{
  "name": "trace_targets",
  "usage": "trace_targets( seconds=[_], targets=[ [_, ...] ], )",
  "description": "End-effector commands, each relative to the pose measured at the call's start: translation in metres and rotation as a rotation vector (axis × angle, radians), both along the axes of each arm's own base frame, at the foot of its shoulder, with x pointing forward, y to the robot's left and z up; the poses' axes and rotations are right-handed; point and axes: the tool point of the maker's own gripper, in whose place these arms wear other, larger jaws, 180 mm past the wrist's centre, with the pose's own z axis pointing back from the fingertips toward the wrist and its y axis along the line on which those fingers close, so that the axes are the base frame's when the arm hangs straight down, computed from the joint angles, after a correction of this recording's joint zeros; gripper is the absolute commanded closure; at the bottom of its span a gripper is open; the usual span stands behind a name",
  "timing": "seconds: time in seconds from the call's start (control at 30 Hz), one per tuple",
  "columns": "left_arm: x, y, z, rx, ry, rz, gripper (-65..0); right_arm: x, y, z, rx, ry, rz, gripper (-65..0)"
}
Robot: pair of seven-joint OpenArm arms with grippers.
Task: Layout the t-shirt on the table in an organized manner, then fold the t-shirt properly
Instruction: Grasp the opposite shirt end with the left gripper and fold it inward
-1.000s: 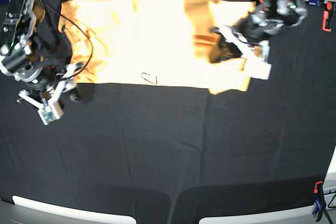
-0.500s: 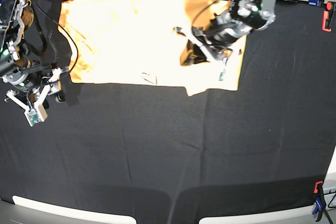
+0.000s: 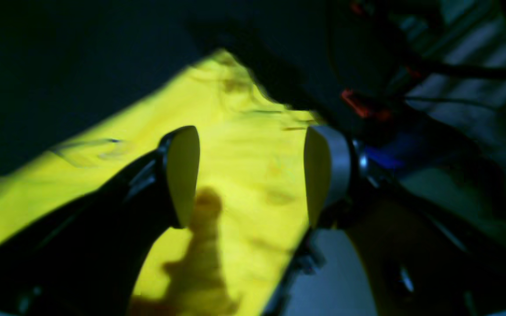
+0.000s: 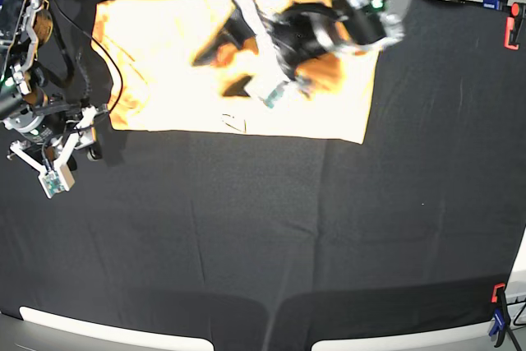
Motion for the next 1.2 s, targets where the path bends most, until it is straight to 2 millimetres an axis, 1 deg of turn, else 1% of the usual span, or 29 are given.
trace_targets(
  seconds=[0.0,0.03,0.1,0.17,0.2,0.27,0.33,0.43,0.57,0.63,0.67,0.73,0.8,0.87,0.93,1.0,1.07,1.1,1.17],
  targets=[
    [0.009,0.008,0.017,-0.009,-0.060,0.034,-34.6,0.008,-0.002,0.016,-0.008,-0.052,0.009,-28.1],
    [0.017,0.020,0.019,0.031,-0.087,0.068,-34.6,0.008,-0.002,0.016,-0.007,-0.052,0.009,-28.1],
    [0.038,0.052,0.021,0.098,-0.123,0.191,-34.6,0.008,-0.002,0.016,-0.007,-0.052,0.008,-28.1],
    [0.056,0.086,0.014,0.164,-0.123,0.310,-34.6,0.008,-0.002,0.016,-0.007,-0.052,0.007,-28.1],
    [0.061,0.101,0.007,0.190,-0.111,0.352,-34.6,0.008,-0.002,0.016,-0.006,-0.052,0.007,-28.1],
    [0.064,0.121,-0.006,0.220,-0.076,0.399,-34.6,0.008,0.001,0.016,0.010,-0.055,0.014,-28.1],
    [0.062,0.128,-0.023,0.245,-0.040,0.393,-34.6,0.009,0.006,0.017,0.041,-0.060,0.025,-28.1],
    [0.058,0.129,-0.048,0.259,0.032,0.386,-34.6,0.009,0.009,0.018,0.059,-0.063,0.032,-28.1],
    [0.048,0.122,-0.070,0.244,0.114,0.342,-34.6,0.009,0.009,0.018,0.058,-0.063,0.032,-28.1],
    [0.036,0.115,-0.077,0.243,0.164,0.276,-34.6,0.009,0.009,0.018,0.059,-0.064,0.032,-28.1],
    [0.026,0.108,-0.078,0.231,0.195,0.220,-34.6,0.009,0.009,0.018,0.059,-0.064,0.032,-28.1],
    [0.002,0.089,-0.073,0.165,0.264,0.071,-34.6,0.009,0.009,0.018,0.059,-0.065,0.033,-28.1],
    [-0.025,0.070,-0.056,0.036,0.328,-0.088,-34.6,0.009,0.009,0.018,0.059,-0.065,0.033,-28.1],
    [-0.050,0.056,-0.038,-0.065,0.369,-0.243,-34.6,0.009,0.009,0.019,0.059,-0.065,0.033,-28.1],
    [-0.059,0.047,-0.018,-0.176,0.371,-0.304,-34.6,0.010,0.009,0.019,0.060,-0.069,0.034,-28.1],
    [-0.061,0.046,-0.009,-0.219,0.369,-0.333,-34.6,0.010,0.009,0.019,0.060,-0.069,0.034,-28.1],
    [-0.055,0.051,-0.008,-0.200,0.349,-0.337,-34.6,0.010,0.009,0.019,0.060,-0.068,0.033,-28.1],
    [-0.050,0.056,-0.010,-0.175,0.335,-0.329,-34.6,0.010,0.009,0.019,0.060,-0.067,0.033,-28.1],
    [-0.028,0.067,-0.008,-0.162,0.280,-0.254,-34.6,0.009,0.009,0.018,0.059,-0.064,0.032,-28.1]
  ],
)
